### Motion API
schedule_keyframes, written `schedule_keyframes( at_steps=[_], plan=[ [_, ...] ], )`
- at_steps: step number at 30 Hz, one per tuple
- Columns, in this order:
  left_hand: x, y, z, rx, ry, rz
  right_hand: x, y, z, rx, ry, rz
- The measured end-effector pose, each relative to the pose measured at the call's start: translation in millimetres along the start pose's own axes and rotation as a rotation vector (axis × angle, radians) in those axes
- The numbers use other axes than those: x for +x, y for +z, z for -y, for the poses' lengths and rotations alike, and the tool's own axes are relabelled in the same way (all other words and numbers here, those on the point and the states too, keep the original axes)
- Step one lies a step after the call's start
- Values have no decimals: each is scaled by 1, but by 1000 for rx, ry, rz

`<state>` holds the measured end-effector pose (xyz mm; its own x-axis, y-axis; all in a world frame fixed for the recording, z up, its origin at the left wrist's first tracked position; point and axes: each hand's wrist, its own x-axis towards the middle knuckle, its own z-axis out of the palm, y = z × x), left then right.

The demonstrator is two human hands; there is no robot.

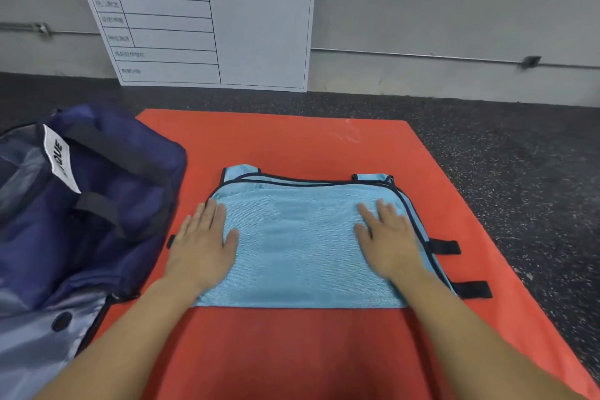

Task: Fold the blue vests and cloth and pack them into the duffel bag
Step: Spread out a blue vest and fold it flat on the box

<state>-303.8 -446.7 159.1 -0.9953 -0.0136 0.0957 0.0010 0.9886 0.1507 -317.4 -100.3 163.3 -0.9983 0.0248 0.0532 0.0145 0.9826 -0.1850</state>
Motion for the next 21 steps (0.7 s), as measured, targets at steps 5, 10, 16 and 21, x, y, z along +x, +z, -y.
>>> schedule_keyframes(
  at_steps=[5, 10, 16, 21],
  plan=[
    [4, 0, 0, -10, -18, 9, 27, -22, -37, 47, 210, 61],
    [7, 3, 4, -7, -11, 29, 45, -30, -28, 292, 87, 158],
    [7, -2, 4, 31, 0, 23, 61, -25, -37, 205, 76, 128],
    [-2, -12, 2, 51, 33, -5, 47, -27, -72, 127, 177, 101]
  ],
)
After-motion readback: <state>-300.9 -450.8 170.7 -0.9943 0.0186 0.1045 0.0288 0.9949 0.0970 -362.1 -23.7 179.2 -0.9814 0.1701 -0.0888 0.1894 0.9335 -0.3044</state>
